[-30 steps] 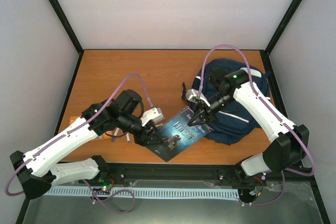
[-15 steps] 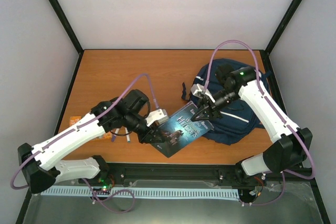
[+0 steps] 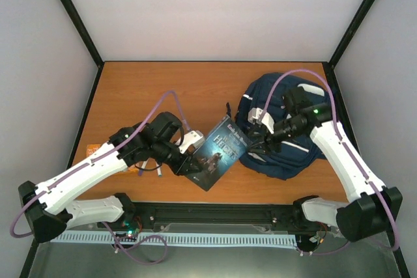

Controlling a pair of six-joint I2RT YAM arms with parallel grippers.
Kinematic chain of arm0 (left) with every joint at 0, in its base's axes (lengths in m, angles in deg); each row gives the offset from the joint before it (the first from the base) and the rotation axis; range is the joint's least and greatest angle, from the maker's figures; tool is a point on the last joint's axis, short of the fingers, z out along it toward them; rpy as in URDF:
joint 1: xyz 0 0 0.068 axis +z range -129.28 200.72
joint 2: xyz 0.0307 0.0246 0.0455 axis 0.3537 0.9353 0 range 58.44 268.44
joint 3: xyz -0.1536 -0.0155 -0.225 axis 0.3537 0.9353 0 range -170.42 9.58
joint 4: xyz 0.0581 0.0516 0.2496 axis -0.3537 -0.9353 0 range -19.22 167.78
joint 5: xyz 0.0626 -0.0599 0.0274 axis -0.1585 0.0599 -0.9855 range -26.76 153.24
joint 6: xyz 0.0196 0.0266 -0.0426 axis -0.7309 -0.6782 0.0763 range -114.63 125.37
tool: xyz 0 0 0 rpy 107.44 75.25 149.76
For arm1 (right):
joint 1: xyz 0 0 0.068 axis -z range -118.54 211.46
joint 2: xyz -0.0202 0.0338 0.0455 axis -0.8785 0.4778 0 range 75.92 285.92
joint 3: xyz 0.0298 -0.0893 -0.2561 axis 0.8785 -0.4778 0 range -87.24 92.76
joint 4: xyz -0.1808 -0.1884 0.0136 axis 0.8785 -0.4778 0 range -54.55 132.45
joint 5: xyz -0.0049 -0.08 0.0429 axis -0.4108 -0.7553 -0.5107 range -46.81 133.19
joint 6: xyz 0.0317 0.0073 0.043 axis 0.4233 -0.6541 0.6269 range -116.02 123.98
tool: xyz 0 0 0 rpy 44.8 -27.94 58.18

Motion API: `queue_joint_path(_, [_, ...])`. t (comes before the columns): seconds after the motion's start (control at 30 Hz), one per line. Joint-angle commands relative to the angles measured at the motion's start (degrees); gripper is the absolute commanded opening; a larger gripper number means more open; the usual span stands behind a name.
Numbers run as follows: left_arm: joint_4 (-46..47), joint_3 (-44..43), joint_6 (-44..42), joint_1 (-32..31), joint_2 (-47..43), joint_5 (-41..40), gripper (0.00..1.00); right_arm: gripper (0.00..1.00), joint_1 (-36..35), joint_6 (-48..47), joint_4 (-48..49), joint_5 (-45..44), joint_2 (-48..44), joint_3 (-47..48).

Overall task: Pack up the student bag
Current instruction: Pick up the book from the center of the board.

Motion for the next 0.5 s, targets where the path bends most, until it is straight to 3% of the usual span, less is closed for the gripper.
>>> queue_joint_path(0.0, [10.72, -0.32, 11.29, 0.37, -1.88, -6.77, 0.01, 0.63, 1.27, 3.95, 5.99, -19.16, -4.75, -6.48])
queue_joint_path(0.2, [17.71, 2.94, 20.24, 0.37, -0.71, -8.66, 0.01, 0.61, 1.34, 2.77, 10.85, -36.89, -11.53, -17.17])
queue_joint_path(0.47, [26.29, 8.89, 24.68, 0.37, -2.51, -6.60, 0.01, 0.55, 1.28, 0.17, 14.54, -44.53, -14.98, -25.76])
